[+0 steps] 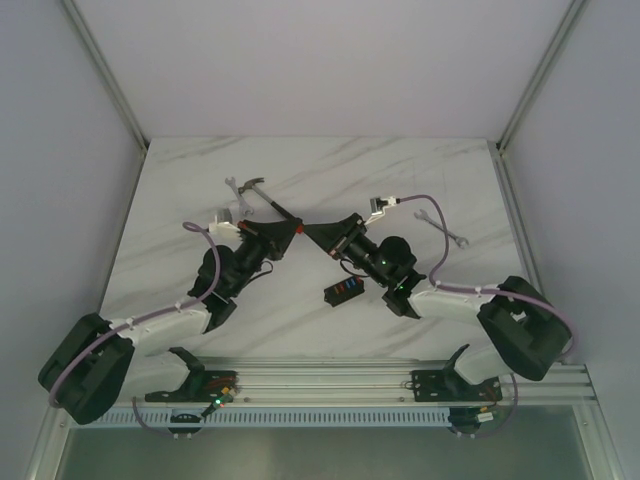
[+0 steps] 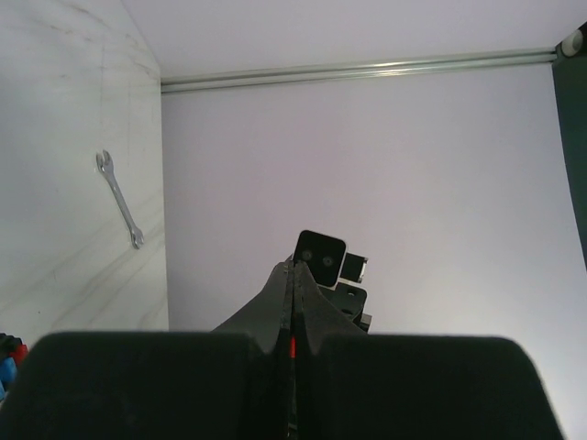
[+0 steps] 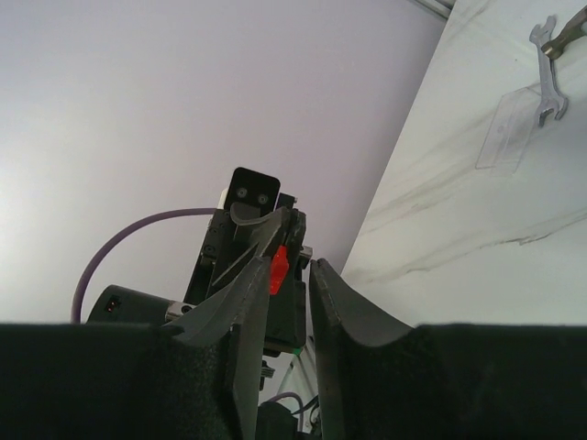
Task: Snap on the fuse box
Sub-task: Pick up the fuse from the center of the board.
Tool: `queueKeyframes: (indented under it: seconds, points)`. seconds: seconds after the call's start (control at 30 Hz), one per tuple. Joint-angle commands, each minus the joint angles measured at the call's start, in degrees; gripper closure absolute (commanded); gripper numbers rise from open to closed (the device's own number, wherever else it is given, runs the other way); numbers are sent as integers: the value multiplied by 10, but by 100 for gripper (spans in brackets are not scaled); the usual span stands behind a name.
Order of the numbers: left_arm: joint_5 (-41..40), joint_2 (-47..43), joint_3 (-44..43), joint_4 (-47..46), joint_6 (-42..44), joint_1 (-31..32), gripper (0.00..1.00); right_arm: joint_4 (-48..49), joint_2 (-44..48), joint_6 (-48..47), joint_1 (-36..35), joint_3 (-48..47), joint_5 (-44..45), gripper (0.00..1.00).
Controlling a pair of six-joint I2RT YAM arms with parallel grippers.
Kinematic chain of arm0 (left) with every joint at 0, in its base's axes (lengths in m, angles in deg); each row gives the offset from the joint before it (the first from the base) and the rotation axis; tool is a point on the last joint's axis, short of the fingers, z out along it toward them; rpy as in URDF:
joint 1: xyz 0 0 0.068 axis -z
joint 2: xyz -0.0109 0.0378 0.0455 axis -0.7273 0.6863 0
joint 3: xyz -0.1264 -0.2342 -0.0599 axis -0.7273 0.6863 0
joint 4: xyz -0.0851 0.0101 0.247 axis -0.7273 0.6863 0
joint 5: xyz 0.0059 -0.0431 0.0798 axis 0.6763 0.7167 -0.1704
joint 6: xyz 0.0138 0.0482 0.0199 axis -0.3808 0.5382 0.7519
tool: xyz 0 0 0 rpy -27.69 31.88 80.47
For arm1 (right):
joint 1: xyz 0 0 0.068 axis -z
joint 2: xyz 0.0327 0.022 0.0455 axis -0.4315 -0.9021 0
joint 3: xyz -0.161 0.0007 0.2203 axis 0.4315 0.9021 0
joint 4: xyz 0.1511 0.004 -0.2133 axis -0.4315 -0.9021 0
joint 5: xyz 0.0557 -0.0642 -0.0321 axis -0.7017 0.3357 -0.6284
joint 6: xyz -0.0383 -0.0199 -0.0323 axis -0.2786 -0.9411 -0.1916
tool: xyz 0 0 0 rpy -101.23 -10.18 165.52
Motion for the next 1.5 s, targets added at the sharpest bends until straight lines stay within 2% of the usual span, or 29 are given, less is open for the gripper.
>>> queueKeyframes:
  seconds: [0.0, 0.4, 0.6, 0.73, 0.8, 0.93, 1.13, 1.3, 1.47]
  points:
    - [1, 10, -19, -49, -19, 6, 100, 51, -6, -1, 5, -12, -8, 71]
    - [1, 34, -16, -75, -30, 10, 100, 60, -12, -1, 7, -24, -34, 77]
    - [1, 43, -12, -80, -33, 11, 100, 47, -13, -7, 9, -30, -46, 88]
    - [-5, 38, -2, -58, -17, 11, 87, -1, -9, -22, 18, -40, -74, 99]
    - [-10, 36, 6, -42, -3, 10, 82, -38, -4, -38, 25, -46, -94, 100]
    - [3, 32, 12, 23, 43, 4, 74, -174, 15, -96, 38, -71, -129, 100]
    - [36, 25, 26, 120, 125, -17, 64, -470, 26, -235, 54, -156, -162, 100]
    - [55, 8, 37, 197, 194, -31, 54, -710, 17, -340, 54, -242, -135, 100]
    - [57, -17, 37, 281, 260, -47, 44, -863, -11, -409, 53, -310, -108, 100]
